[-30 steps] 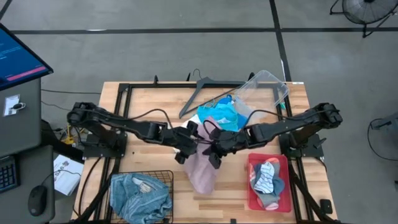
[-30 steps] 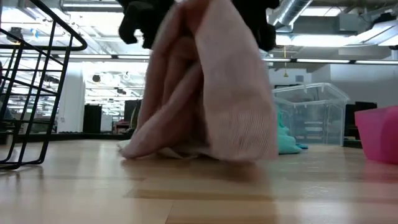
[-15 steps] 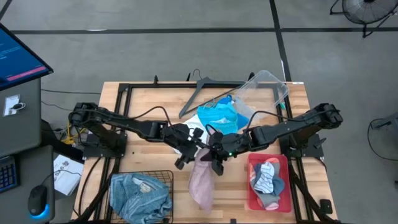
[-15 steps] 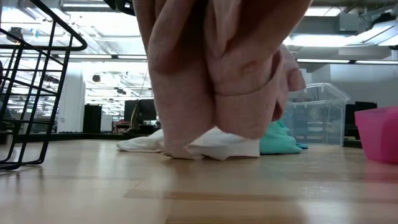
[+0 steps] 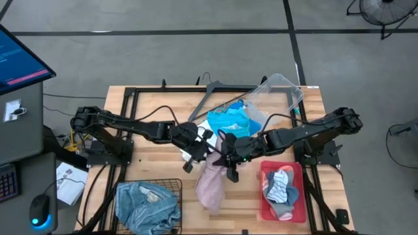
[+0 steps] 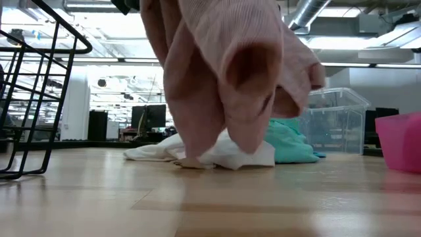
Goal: Pick & Place Cloths
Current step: Put the pink polo shirt into the wire basket
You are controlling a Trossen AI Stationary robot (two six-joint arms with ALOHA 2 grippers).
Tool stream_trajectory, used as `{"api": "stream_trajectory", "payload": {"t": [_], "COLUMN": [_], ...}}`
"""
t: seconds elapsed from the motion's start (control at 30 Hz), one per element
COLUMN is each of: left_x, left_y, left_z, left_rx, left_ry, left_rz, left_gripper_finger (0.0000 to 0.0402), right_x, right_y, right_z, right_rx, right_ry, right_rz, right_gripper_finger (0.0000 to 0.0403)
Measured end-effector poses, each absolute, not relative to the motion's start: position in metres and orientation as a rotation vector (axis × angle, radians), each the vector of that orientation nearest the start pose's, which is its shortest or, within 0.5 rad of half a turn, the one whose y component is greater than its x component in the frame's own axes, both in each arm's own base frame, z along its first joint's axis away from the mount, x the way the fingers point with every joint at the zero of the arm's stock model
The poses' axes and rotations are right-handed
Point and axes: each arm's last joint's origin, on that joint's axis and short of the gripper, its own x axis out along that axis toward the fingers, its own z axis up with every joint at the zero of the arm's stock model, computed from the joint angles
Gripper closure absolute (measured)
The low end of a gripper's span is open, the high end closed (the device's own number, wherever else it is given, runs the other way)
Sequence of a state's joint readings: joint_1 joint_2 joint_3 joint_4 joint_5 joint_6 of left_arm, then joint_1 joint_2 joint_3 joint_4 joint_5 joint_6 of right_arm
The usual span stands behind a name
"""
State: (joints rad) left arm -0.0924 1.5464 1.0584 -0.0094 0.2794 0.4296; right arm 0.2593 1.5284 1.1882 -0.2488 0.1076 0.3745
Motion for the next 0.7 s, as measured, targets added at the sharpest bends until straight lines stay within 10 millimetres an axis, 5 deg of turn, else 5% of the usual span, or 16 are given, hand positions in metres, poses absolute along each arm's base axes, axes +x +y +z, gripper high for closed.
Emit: {"api": "stream_trajectory", "payload": {"t": [0.23, 0.57, 0.7], "left_x": [0.338, 0.337, 0.337], "left_y": [-0.036, -0.036, -0.036], "left_z": [0.266, 0.268, 0.271], "left_rx": [0.359, 0.319, 0.312], "left_ry": [0.392, 0.391, 0.371], "left_rz": [-0.456, -0.467, -0.461], "left_gripper_finger": [0.0384, 0.0383, 0.0383], "right_x": [0.322, 0.315, 0.313], "right_y": [0.084, 0.084, 0.083], "right_z": [0.291, 0.277, 0.276], "right_rx": [0.098, -0.019, -0.031], "right_ry": [0.624, 0.750, 0.767], "right_rz": [0.076, 0.103, 0.051], "right_gripper_finger": [0.0320, 0.0157, 0.0134]}}
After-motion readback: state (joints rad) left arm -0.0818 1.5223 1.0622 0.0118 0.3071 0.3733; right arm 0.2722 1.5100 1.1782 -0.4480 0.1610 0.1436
